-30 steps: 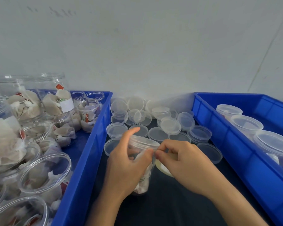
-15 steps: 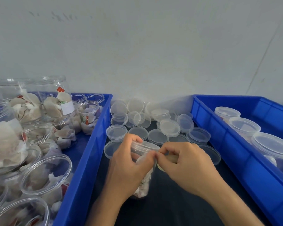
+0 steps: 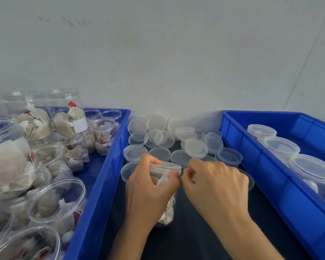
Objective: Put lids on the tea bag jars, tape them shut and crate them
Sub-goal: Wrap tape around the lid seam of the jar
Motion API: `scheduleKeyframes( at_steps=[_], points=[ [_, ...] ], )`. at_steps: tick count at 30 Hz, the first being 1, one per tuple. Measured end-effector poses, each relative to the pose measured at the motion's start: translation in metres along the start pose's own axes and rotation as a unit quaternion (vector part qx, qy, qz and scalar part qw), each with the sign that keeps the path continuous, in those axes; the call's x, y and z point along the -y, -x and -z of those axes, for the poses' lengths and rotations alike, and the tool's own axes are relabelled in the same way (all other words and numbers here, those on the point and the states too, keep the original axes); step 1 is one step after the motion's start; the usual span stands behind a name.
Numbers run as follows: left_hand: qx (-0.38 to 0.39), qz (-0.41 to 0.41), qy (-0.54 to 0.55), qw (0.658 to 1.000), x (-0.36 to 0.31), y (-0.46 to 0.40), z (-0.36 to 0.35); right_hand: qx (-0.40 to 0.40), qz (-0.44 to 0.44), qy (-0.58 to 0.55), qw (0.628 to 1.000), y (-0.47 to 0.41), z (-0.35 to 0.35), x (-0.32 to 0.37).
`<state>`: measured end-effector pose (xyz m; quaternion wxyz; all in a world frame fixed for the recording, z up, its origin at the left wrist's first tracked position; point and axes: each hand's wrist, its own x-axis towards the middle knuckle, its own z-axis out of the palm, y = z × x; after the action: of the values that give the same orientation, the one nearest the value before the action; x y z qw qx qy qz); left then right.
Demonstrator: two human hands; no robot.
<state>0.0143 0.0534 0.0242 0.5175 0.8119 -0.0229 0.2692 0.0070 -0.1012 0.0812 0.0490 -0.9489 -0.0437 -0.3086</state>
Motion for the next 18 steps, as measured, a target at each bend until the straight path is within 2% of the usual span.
scheduleKeyframes(
  at_steps=[2,4,8,11,15,18],
  points=[
    [-0.027,0.012,-0.002,1.000,0.002,0.004,0.006,0.028,-0.049,0.059,0.997,-0.007,-0.010,-0.018],
    [-0.038,0.040,0.017,0.998,0.003,0.004,0.012,0.067,-0.097,0.042,0.992,-0.013,-0.020,-0.041],
    [-0.032,0.080,0.036,0.996,0.006,0.001,0.014,0.120,-0.071,-0.084,0.987,-0.005,-0.042,-0.054],
    [-0.043,0.098,0.060,0.992,0.009,0.002,0.015,0.166,-0.083,-0.168,0.968,-0.004,-0.049,-0.056],
    [-0.048,0.094,0.079,0.991,0.011,0.002,0.014,0.250,-0.055,-0.176,0.950,0.003,-0.049,-0.051],
    [-0.037,0.091,0.085,0.992,0.009,0.002,0.014,0.257,-0.042,-0.142,0.955,0.010,-0.054,-0.045]
  ],
)
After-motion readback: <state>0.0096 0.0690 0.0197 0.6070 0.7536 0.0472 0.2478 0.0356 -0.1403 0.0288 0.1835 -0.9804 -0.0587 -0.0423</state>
